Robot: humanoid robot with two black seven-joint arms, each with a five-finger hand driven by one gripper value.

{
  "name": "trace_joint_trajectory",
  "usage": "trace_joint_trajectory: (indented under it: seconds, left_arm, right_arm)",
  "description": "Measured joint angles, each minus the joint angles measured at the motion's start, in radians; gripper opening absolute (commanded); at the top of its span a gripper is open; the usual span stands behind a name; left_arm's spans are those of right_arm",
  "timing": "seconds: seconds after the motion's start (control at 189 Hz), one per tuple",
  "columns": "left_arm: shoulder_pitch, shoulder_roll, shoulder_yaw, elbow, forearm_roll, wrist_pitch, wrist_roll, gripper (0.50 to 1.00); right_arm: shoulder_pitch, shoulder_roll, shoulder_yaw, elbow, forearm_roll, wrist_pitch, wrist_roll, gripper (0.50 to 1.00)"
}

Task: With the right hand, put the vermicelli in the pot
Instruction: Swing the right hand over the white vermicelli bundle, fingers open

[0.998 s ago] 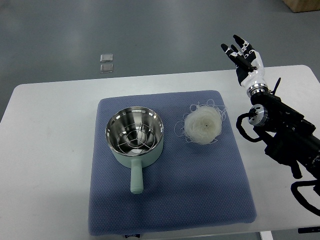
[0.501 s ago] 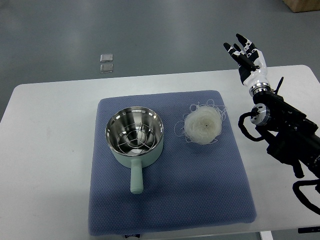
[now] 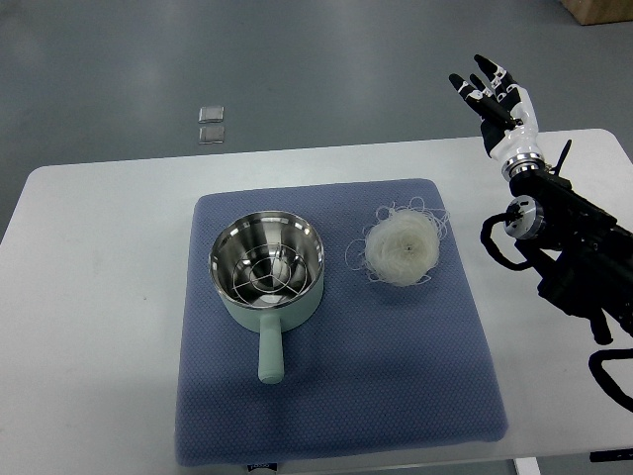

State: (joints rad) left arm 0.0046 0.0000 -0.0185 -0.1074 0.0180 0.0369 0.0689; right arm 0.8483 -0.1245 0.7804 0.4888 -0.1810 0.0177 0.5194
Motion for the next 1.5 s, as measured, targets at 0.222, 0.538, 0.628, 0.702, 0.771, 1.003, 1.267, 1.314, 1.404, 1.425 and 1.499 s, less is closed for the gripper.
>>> trace_joint_trajectory:
  seconds: [0.222,0.538,0.628,0.702,0.771,1.003,1.267,1.314,1.404,1.425,1.499]
  left_arm:
    - [0.000,0.000,0.000,0.000,0.000,0.000,0.000,1.000]
    - [0.000,0.000,0.000,0.000,0.000,0.000,0.000,1.000]
    - [0.000,0.000,0.000,0.000,0.000,0.000,0.000,1.000]
    - [0.000,0.000,0.000,0.000,0.000,0.000,0.000,1.000]
    - [-0.001,0.000,0.000,0.000,0.000,0.000,0.000,1.000]
    - [-0.002,0.000,0.000,0.000,0.000,0.000,0.000,1.000]
    - [-0.001,0.000,0.000,0.000,0.000,0.000,0.000,1.000]
    - [-0.001,0.000,0.000,0.000,0.000,0.000,0.000,1.000]
    - [-0.001,0.000,0.000,0.000,0.000,0.000,0.000,1.000]
    - [-0.002,0.000,0.000,0.000,0.000,0.000,0.000,1.000]
    - [-0.002,0.000,0.000,0.000,0.000,0.000,0.000,1.000]
  right_arm:
    - [0.011,-0.074,-0.013,0.058,-0.250,0.013,-0.002,0.924]
    - [0.055,-0.238,-0.201,0.226,-0.531,0.052,-0.002,0.924]
    - [0.074,-0.280,-0.253,0.265,-0.633,0.076,-0.002,0.924]
    - [0.089,-0.314,-0.289,0.305,-0.728,0.095,-0.002,0.924]
    - [0.107,-0.347,-0.321,0.347,-0.828,0.116,-0.002,0.924]
    - [0.173,-0.401,-0.358,0.417,-1.073,0.240,0.000,0.924]
    - [0.192,-0.426,-0.372,0.476,-1.338,0.300,0.003,0.924]
    - [0.192,-0.428,-0.389,0.479,-1.377,0.298,0.004,0.924]
    - [0.194,-0.436,-0.423,0.492,-1.420,0.293,0.006,0.924]
    - [0.194,-0.438,-0.429,0.496,-1.426,0.292,0.006,0.924]
    - [0.195,-0.441,-0.450,0.514,-1.439,0.290,0.006,0.924]
